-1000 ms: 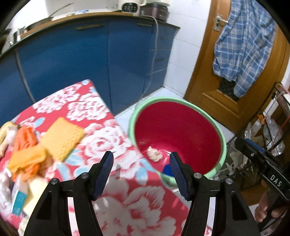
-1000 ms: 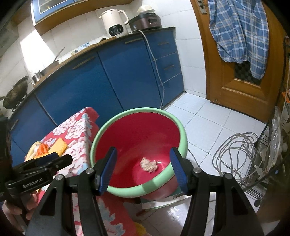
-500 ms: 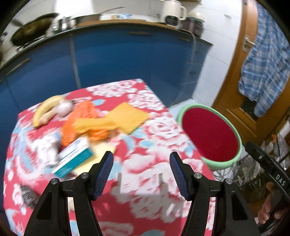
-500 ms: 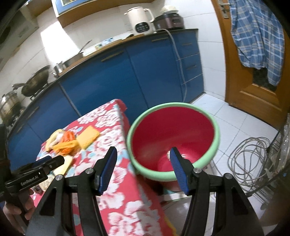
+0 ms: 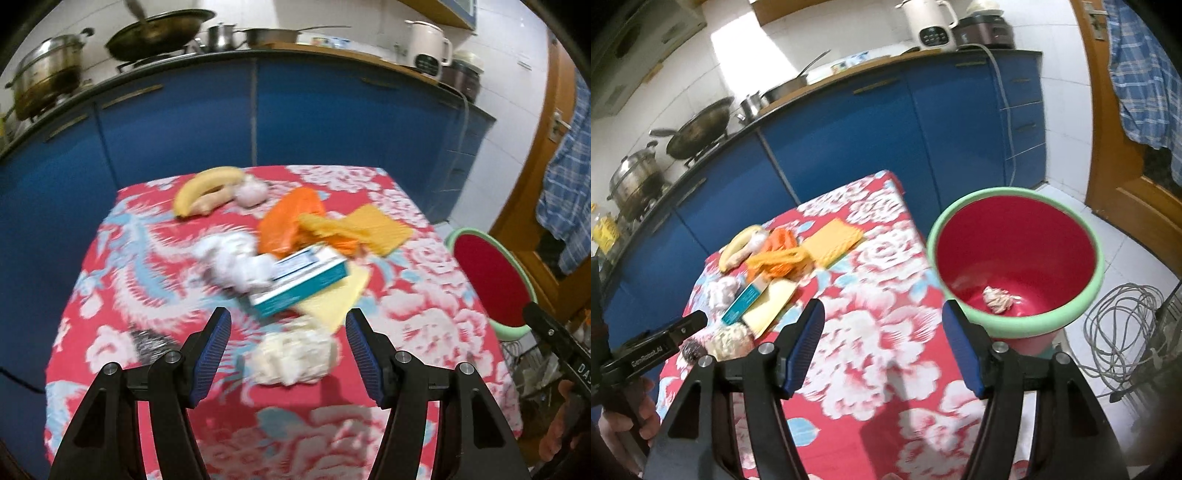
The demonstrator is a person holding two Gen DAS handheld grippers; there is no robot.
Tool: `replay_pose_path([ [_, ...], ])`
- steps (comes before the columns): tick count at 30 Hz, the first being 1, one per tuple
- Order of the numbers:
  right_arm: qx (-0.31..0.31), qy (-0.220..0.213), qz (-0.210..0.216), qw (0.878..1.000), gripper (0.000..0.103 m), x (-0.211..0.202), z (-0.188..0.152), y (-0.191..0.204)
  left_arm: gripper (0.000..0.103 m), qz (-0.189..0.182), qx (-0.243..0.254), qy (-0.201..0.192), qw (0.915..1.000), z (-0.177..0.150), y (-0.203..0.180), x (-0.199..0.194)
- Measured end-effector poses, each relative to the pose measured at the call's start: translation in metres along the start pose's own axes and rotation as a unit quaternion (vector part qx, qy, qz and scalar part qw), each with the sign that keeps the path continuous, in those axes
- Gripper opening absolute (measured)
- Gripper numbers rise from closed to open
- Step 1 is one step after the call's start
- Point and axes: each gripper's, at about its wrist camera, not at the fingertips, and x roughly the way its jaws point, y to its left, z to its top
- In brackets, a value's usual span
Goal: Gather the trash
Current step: 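Move both open tools back over the table items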
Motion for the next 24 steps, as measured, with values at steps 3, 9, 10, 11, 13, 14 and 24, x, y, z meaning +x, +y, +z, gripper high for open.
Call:
replay_pose_path([
  [3, -0.01, 0.009, 0.009, 1.0, 0.068, 0.006, -0.003, 0.015, 0.066, 0.016, -0.013, 0.001, 0.9998, -0.006, 0.018, 0.0],
  [9, -0.037, 0.024, 0.022, 0.999, 0.068, 0.017, -0.011, 0.045, 0.066, 0.043, -0.048, 0.01, 0.9979, -0.017, 0.055, 0.008],
  [10, -0.041, 0.027, 0.023, 0.999, 0.068, 0.019, -0.013, 0.05, 0.066, 0.046, -0.054, 0.012, 0.9974, -0.019, 0.061, 0.01],
  [11, -0.043, 0.029, 0.024, 0.998, 0.068, 0.02, -0.014, 0.053, 0.066, 0.049, -0.058, 0.014, 0.997, -0.02, 0.066, 0.012],
  [13, -0.048, 0.034, 0.026, 0.998, 0.068, 0.023, -0.016, 0.06, 0.066, 0.054, -0.065, 0.018, 0.9962, -0.023, 0.074, 0.016],
  [14, -0.049, 0.035, 0.026, 0.998, 0.068, 0.024, -0.016, 0.063, 0.066, 0.056, -0.069, 0.021, 0.9958, -0.024, 0.077, 0.019],
  [24, -0.074, 0.051, 0.033, 0.995, 0.068, 0.037, -0.023, 0.092, 0.066, 0.056, -0.099, 0.041, 0.9927, -0.037, 0.103, 0.042],
])
